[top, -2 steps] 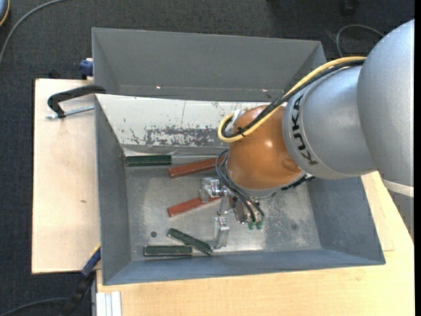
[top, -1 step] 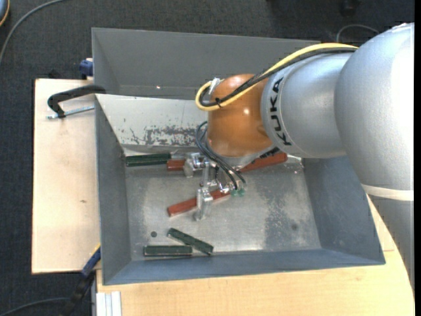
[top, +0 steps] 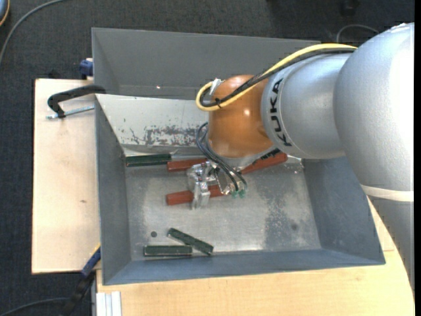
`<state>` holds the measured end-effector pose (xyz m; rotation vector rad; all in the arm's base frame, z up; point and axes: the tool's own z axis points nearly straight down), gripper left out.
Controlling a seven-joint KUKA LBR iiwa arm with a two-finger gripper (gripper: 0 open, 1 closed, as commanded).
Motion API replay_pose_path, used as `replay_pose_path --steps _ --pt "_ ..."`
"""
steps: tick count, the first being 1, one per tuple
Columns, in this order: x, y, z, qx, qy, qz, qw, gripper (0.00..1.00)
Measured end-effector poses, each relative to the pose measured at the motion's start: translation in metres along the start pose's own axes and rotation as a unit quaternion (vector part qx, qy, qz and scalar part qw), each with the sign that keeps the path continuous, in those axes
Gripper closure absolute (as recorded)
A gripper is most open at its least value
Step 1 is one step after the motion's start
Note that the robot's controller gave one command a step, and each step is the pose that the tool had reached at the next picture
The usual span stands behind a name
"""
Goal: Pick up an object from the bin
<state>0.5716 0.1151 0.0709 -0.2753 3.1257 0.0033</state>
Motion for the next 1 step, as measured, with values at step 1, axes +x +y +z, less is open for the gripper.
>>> replay_pose_path --steps 1 --pt "0.0094 -0.0044 -0.2090 0.001 -0.0059 -0.021 0.9998 1.00"
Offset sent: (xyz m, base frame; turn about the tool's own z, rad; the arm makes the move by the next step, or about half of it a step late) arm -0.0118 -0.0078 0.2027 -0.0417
